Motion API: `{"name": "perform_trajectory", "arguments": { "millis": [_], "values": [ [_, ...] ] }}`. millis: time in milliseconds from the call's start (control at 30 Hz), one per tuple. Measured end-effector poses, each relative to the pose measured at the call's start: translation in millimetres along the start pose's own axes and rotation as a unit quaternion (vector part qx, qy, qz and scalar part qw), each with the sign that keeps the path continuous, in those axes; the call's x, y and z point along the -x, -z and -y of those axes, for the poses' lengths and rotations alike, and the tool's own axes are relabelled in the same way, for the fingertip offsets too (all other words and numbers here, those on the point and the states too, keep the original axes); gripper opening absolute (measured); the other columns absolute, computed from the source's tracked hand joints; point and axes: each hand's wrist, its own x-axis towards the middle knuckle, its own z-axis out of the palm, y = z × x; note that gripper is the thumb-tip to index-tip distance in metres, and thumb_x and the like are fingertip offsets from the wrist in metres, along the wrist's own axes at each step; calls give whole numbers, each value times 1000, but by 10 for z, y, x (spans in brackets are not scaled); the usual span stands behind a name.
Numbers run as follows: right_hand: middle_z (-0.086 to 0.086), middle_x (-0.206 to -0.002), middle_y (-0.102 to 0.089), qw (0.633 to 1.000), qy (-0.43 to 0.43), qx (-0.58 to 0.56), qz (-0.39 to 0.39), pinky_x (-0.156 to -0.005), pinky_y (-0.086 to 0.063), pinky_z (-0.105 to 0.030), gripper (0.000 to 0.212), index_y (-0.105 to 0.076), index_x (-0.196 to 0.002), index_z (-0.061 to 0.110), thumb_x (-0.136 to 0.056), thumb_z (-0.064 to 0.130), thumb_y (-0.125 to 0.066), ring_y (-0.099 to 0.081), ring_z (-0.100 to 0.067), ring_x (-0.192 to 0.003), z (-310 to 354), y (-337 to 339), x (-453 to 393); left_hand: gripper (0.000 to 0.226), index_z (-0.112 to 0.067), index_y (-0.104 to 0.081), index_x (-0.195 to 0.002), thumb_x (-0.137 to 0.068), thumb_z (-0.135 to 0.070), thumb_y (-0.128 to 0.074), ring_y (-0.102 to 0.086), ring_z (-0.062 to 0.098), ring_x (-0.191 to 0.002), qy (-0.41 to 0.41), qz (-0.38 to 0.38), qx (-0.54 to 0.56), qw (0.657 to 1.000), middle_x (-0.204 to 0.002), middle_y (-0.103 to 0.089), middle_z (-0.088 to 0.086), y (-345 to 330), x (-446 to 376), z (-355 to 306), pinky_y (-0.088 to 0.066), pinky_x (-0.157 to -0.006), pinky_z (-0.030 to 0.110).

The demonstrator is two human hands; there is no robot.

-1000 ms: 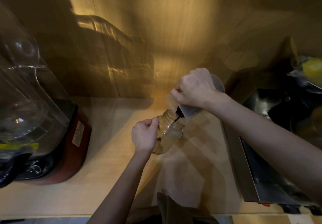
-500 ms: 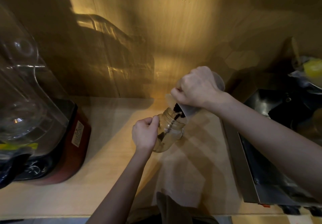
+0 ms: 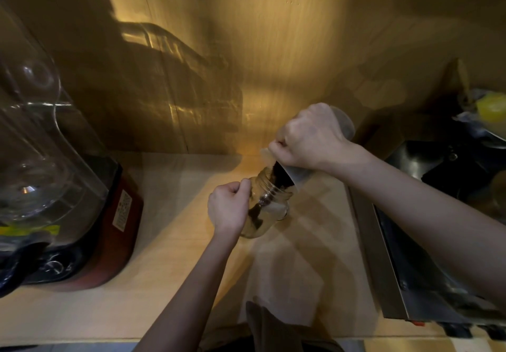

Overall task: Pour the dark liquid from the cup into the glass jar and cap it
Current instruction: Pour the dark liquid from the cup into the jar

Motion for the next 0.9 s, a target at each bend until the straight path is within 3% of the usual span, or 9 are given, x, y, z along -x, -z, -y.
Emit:
{"name": "perform_trajectory", "arguments": {
  "millis": [300,467,600,700,800,900],
  "values": [
    [-19,-50,-56,1000,23,-10,15,-52,-31,-33,38,-66,-56,-1,-84,21,-53,-46,-26,-49,-23,53,-11,50,-17,-30,-34,-79,-24,-52,-27,14,-40,4,-12,3,1000,-36,-26,-4,-1,-35,-29,-24,-47,31],
    [-18,-44,-51,999,30,-14,-6,-50,-33,-33,38,-64,-51,-1,-82,20,-56,-40,-23,-45,-42,51,-9,52,-16,-33,-30,-78,-25,-51,-27,14,-37,13,-15,-1,1000,-30,-27,-2,5,-39,-37,-22,-45,31],
    [-5,-38,-34,998,50,-9,-41,-44,-30,-27,40,-58,-41,3,-78,19,-53,-35,-19,-37,-69,45,-11,47,-17,-34,-36,-79,-26,-51,-29,18,-44,3,-6,11,1000,-41,-29,-1,6,-34,-43,-26,-50,32],
    [-5,-32,-37,996,60,-6,-72,-42,-29,-24,45,-57,-36,5,-75,24,-43,-33,-18,-33,-76,23,-5,44,-18,-38,-39,-80,-25,-51,-31,18,-45,-2,-4,16,1000,-43,-32,1,16,-35,-48,-27,-51,32],
    [-8,-29,-46,993,84,8,-85,-42,-27,-22,41,-56,-35,5,-73,21,-58,-38,-21,-29,-105,4,-8,45,-17,-38,-38,-80,-25,-52,-32,21,-48,7,-10,21,1000,-45,-33,4,14,-48,-60,-28,-52,33],
    [-7,-30,-44,991,92,-1,-97,-40,-30,-23,40,-56,-35,4,-72,19,-61,-41,-22,-29,-136,-11,-11,47,-19,-36,-36,-80,-25,-52,-29,16,-44,10,-7,38,999,-41,-30,-1,12,-47,-67,-26,-50,32]
  ]
}}
